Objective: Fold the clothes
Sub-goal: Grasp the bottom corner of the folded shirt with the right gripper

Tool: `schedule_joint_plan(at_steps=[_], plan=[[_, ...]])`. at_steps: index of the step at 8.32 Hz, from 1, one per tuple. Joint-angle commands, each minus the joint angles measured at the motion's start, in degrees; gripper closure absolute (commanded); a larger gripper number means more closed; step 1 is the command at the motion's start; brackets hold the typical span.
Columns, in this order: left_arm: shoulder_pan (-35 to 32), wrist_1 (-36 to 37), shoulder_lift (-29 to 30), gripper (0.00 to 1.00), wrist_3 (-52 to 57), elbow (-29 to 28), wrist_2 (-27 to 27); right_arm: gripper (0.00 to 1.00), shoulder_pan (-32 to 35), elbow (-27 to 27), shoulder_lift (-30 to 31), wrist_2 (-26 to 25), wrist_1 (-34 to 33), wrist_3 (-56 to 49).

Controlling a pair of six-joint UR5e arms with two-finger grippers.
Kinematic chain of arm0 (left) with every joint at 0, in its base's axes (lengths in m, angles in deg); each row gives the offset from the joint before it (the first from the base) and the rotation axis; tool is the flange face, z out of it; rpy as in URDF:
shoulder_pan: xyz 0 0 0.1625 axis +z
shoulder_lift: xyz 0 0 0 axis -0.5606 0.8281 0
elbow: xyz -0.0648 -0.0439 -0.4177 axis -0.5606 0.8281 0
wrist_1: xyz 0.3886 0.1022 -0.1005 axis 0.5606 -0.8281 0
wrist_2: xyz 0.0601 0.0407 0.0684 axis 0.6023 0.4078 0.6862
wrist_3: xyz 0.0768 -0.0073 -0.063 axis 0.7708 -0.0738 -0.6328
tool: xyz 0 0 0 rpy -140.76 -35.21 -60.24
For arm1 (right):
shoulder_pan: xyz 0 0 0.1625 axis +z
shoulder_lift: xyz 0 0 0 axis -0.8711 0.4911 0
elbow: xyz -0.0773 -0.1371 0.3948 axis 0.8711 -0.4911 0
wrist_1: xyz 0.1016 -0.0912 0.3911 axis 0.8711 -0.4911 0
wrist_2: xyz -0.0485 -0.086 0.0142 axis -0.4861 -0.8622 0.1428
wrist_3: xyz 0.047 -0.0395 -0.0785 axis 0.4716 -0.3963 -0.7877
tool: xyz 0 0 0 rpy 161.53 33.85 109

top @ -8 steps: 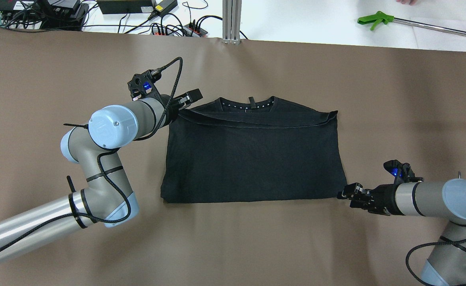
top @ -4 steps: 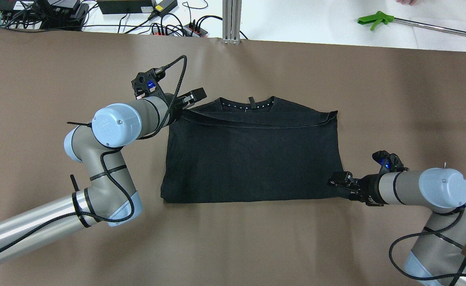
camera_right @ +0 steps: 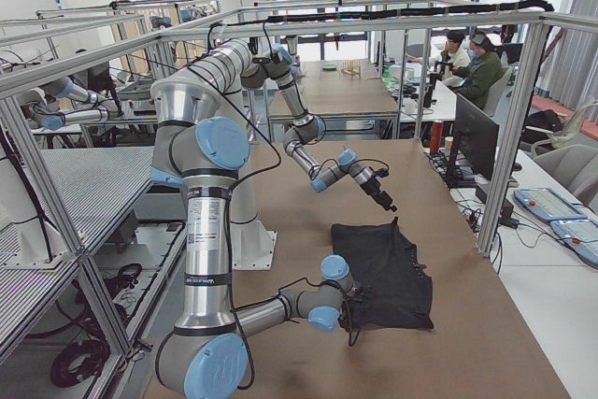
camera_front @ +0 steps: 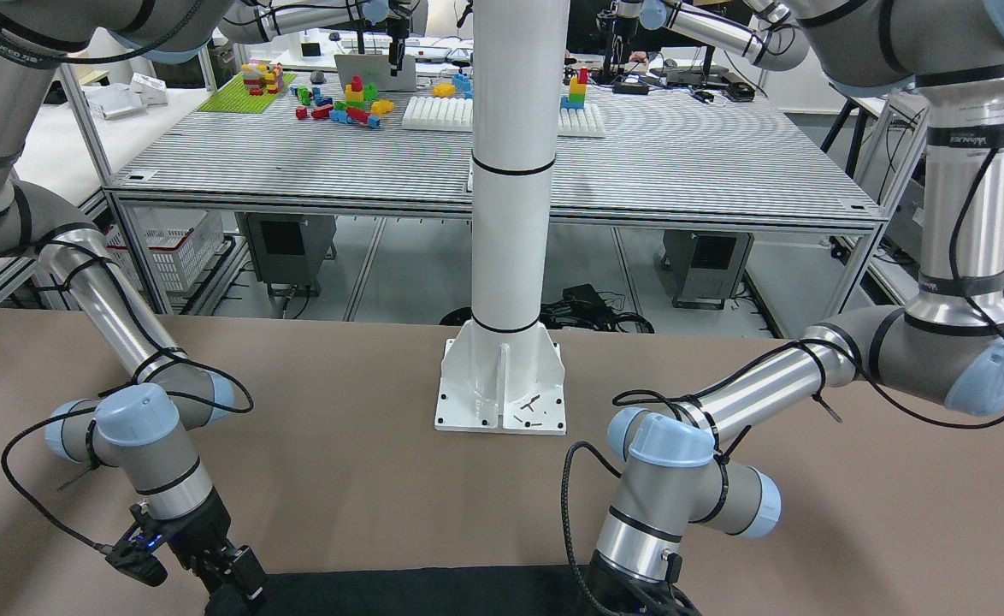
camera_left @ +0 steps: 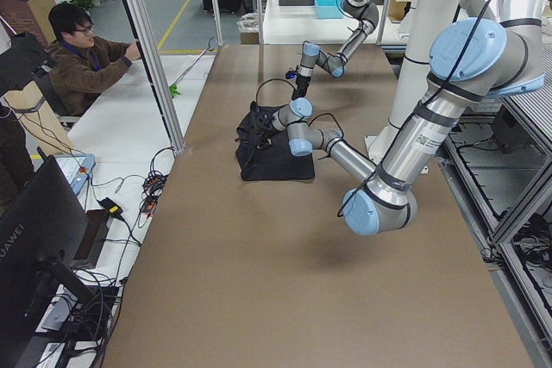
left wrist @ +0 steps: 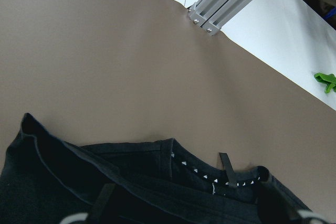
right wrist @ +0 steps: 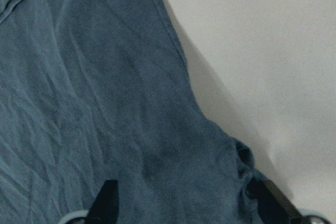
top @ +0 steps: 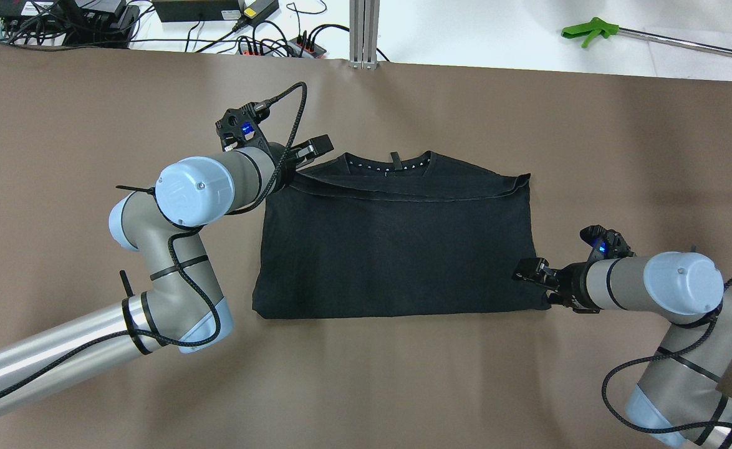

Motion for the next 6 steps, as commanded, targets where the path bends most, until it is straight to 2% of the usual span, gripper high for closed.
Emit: schedule_joint_plan(at_steps=[1, 2, 6], plan=[[0.0, 0.2, 0.2, 0.06, 0.0, 0.0, 0.0, 0.06, 0.0, 1.0, 3.2, -0.4, 2.0, 0.0], [0.0, 0.3, 0.3, 0.06, 0.0, -0.1, 0.0, 0.06, 0.0, 1.0, 4.2, -0.4, 4.3, 0.0], [-0.1, 1.0, 0.8, 0.06, 0.1, -0.1, 0.0, 0.06, -0.9, -0.4, 3.6, -0.9, 4.4, 0.7]])
